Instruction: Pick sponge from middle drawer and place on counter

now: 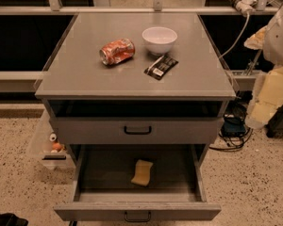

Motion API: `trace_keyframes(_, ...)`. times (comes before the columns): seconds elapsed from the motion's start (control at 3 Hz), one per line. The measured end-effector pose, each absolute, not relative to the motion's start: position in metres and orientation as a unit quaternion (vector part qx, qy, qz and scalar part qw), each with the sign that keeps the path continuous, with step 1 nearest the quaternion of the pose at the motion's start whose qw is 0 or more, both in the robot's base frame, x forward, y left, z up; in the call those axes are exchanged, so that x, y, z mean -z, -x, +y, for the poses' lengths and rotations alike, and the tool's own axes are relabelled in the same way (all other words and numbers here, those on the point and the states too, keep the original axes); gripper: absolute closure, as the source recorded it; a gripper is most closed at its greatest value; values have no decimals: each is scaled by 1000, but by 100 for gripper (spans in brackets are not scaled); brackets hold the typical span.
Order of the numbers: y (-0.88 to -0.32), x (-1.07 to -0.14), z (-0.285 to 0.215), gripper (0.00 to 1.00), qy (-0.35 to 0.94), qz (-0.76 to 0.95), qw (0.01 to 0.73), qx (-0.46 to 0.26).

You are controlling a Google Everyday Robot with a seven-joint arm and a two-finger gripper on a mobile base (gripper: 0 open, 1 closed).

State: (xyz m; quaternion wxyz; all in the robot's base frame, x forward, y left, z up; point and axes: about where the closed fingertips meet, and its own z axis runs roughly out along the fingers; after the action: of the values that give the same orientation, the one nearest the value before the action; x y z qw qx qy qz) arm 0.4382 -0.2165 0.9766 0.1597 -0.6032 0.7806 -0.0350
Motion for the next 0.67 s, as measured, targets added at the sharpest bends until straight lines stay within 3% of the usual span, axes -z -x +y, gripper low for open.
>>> trace_keyframes(0.67, -427, -953, -216, 0, 590, 787, 179, 12)
